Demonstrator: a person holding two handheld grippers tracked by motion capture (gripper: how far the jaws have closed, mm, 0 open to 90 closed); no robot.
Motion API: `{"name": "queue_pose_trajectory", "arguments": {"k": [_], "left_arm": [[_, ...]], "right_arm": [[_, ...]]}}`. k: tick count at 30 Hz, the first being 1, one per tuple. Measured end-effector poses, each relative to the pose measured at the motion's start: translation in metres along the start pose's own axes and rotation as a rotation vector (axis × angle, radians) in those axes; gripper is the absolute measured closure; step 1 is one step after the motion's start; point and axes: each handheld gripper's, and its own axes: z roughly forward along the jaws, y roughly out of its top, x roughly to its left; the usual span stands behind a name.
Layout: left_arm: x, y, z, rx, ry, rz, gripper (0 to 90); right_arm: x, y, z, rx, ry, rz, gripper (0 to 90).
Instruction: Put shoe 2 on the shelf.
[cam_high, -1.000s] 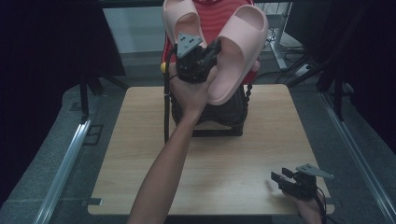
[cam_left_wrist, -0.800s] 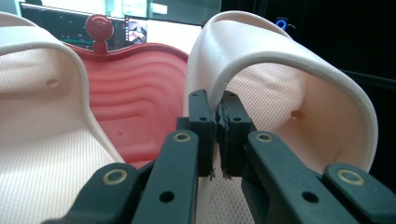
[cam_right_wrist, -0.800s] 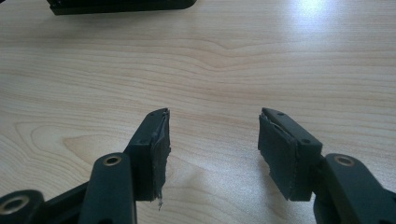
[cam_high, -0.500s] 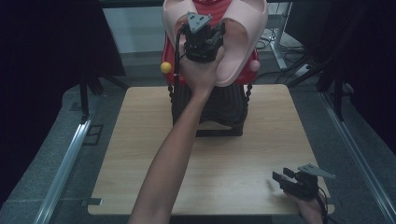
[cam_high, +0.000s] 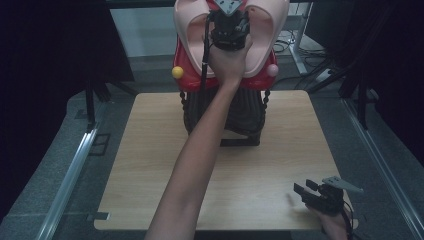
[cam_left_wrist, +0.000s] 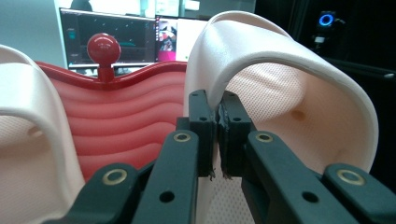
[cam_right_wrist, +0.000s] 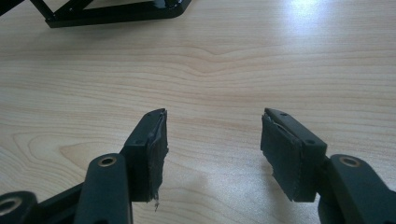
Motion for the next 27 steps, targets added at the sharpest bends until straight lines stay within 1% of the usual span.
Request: {"name": "queue_pose_trajectory", "arguments": {"k": [3, 5, 7, 10, 12, 14, 16, 18, 20, 21, 23, 25, 27], "left_arm": [[0.001, -0.002, 0.007, -0.005, 0.031, -0.013, 85.5], [0.002, -0.003, 0.01, -0.003, 0.048, -0.003, 85.5], [0.003, -0.005, 0.011, -0.005, 0.058, -0.004, 85.4], [0.004, -0.009, 0.014, 0.004, 0.076, 0.012, 85.3], [0.005, -0.013, 0.016, 0.018, 0.079, 0.021, 84.9], [0.006, -0.017, 0.017, 0.032, 0.078, 0.014, 84.4], [0.008, -0.02, 0.018, 0.041, 0.078, 0.016, 83.7], [0.01, -0.022, 0.018, 0.042, 0.072, 0.014, 83.2], [0.013, -0.021, 0.016, 0.045, 0.057, 0.008, 79.6], [0.014, -0.02, 0.015, 0.043, 0.051, 0.006, 76.2], [0.015, -0.018, 0.011, 0.035, 0.025, 0.004, 69.5], [0.016, -0.017, 0.008, 0.042, 0.0, 0.011, 62.5], [0.019, -0.017, 0.004, 0.053, -0.036, 0.005, 56.8]], "right_arm": [[-0.001, 0.0, 0.0, -0.001, -0.001, 0.001, 41.0], [-0.001, 0.0, -0.001, -0.004, -0.002, 0.003, 41.0], [-0.001, 0.0, -0.001, -0.001, -0.002, 0.004, 41.0], [-0.001, 0.0, -0.001, -0.001, -0.001, 0.002, 41.0], [0.0, 0.0, -0.001, -0.001, 0.0, 0.001, 41.0], [0.0, 0.0, -0.002, -0.001, 0.0, 0.003, 41.0], [0.0, 0.0, -0.003, 0.0, 0.0, 0.002, 40.9], [0.0, 0.0, -0.002, -0.002, 0.0, 0.001, 40.9], [0.0, 0.0, -0.002, -0.002, 0.0, 0.002, 40.9], [0.0, 0.0, -0.002, -0.003, 0.0, 0.002, 40.9], [0.0, 0.0, -0.002, -0.002, 0.001, 0.001, 41.0], [0.0, 0.0, -0.002, 0.001, 0.001, -0.002, 41.0], [0.001, 0.0, -0.002, -0.001, 0.0, 0.001, 40.9]]}}
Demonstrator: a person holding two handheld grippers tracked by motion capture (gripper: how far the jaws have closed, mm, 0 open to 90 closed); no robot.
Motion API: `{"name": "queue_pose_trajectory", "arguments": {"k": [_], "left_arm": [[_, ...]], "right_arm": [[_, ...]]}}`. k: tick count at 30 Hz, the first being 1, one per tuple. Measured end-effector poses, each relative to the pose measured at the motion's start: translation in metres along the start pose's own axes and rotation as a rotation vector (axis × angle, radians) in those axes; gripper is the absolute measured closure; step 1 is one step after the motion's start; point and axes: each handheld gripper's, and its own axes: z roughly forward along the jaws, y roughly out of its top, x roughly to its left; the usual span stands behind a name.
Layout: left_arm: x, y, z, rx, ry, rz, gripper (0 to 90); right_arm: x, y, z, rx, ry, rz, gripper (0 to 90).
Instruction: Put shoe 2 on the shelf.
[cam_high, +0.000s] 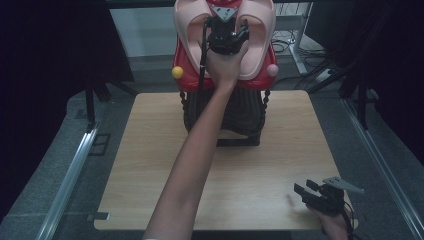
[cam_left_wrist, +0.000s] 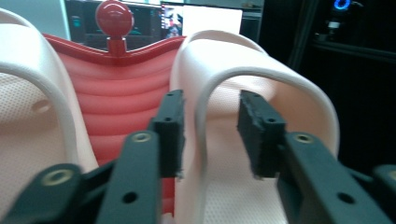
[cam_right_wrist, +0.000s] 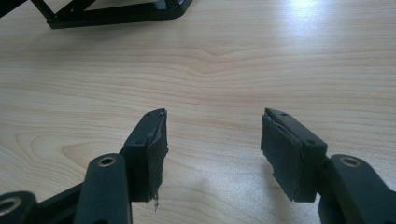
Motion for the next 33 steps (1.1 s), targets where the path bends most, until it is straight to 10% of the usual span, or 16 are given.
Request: {"name": "queue_pose_trajectory", "arguments": {"k": [18, 33], "left_arm": [[0.026, -0.031, -0.073, 0.044, -0.234, 0.066, 48.3], [0.059, -0.089, -0.133, 0.057, -0.298, 0.118, 45.2]], "right_arm": [[0.0, -0.001, -0.001, 0.002, -0.017, -0.007, 41.0], [0.003, -0.002, 0.002, 0.016, -0.025, -0.016, 40.9]]}}
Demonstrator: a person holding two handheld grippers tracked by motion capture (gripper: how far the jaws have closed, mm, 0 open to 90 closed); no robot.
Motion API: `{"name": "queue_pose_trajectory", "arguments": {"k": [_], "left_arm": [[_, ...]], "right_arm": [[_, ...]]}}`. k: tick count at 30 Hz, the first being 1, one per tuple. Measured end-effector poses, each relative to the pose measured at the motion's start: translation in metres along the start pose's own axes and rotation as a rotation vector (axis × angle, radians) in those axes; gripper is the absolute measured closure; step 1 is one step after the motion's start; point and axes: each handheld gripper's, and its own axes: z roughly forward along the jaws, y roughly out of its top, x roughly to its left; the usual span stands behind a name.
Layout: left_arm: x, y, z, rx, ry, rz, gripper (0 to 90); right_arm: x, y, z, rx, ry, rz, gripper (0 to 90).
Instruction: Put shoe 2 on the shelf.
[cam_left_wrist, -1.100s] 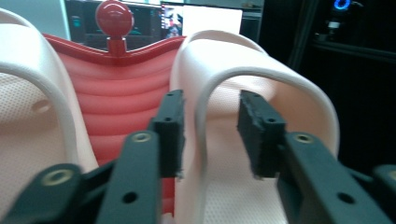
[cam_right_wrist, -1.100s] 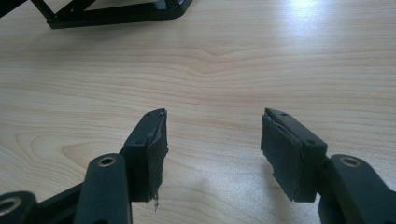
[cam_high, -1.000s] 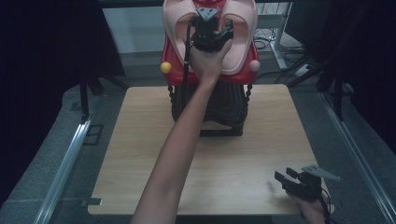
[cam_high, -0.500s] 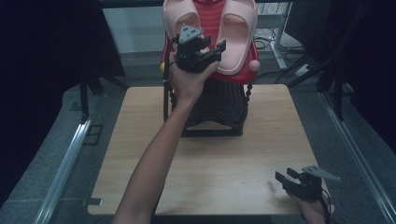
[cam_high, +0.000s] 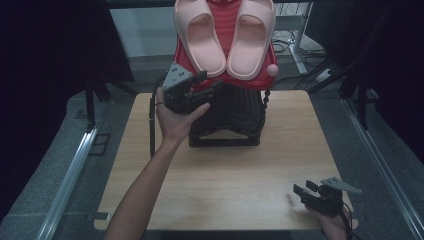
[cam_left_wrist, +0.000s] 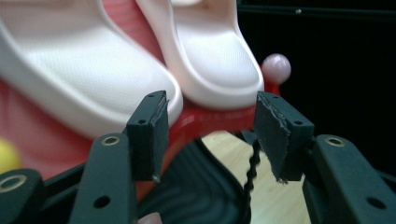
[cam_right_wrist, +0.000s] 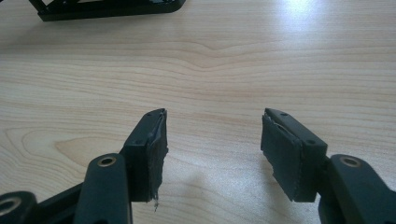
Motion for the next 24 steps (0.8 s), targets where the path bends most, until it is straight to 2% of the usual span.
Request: {"name": "queue_pose_trajectory", "arguments": {"k": [7, 12, 15, 18, 24], "left_arm": [[-0.003, -0.032, -0.024, -0.001, -0.052, 0.01, 44.8], [-0.007, -0.055, -0.038, -0.004, -0.086, 0.0, 44.8], [-0.008, -0.072, -0.045, 0.027, -0.088, 0.0, 44.4], [-0.007, -0.092, -0.052, 0.048, -0.092, -0.024, 44.3], [0.0, -0.139, -0.061, 0.105, -0.085, -0.046, 44.1]], "right_arm": [[0.003, -0.001, 0.003, 0.01, 0.009, -0.01, 40.9], [0.003, -0.001, 0.004, 0.012, 0.008, -0.009, 40.7], [0.003, -0.001, 0.004, 0.014, 0.009, -0.01, 40.7], [0.003, -0.002, 0.005, 0.016, 0.009, -0.009, 40.7], [0.003, -0.002, 0.005, 0.019, 0.009, -0.011, 40.6]]}}
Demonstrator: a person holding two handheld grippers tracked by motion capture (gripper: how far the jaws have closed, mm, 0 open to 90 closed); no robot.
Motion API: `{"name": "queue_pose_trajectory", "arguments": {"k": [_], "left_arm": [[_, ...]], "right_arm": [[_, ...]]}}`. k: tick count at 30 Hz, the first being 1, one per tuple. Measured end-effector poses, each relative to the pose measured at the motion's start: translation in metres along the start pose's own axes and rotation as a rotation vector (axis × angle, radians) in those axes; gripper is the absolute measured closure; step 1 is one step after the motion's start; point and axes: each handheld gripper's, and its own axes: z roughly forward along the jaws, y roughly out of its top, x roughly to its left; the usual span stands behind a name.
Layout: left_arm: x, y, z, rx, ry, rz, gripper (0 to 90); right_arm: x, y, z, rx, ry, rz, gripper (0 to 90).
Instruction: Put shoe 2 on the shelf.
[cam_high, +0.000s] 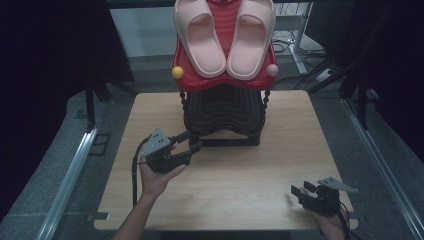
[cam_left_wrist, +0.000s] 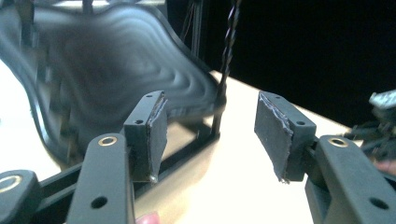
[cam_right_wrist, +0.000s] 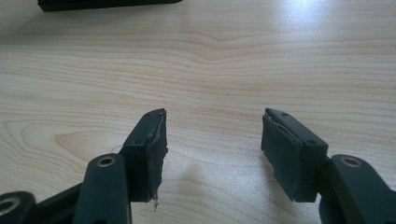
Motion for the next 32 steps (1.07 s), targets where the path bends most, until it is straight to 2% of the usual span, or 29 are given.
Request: {"name": "queue_pose_trajectory", "arguments": {"k": [4, 10, 12, 14, 18, 21, 32], "left_arm": [[0.005, -0.025, -0.003, 0.035, 0.003, -0.012, 44.1], [0.007, -0.059, -0.006, 0.09, -0.039, -0.04, 42.7], [0.006, -0.07, -0.007, 0.117, -0.038, -0.043, 42.4], [0.005, -0.083, -0.008, 0.138, -0.042, -0.062, 42.2], [0.007, -0.099, -0.009, 0.161, -0.041, -0.09, 42.1], [0.007, -0.105, -0.008, 0.188, -0.03, -0.084, 41.6], [0.01, -0.111, -0.006, 0.203, -0.027, -0.112, 40.5]], "right_arm": [[0.0, 0.0, 0.0, 0.004, -0.001, 0.001, 40.6], [0.002, 0.0, 0.002, 0.01, 0.002, 0.005, 40.2], [0.004, 0.0, 0.003, 0.011, 0.007, 0.001, 40.0], [0.004, 0.0, 0.003, 0.011, 0.008, -0.001, 40.0], [0.003, 0.0, 0.003, 0.012, 0.004, 0.002, 40.0], [0.003, 0.0, 0.002, 0.011, 0.005, 0.0, 40.0], [0.004, 0.002, 0.001, 0.006, 0.017, -0.017, 39.2]]}}
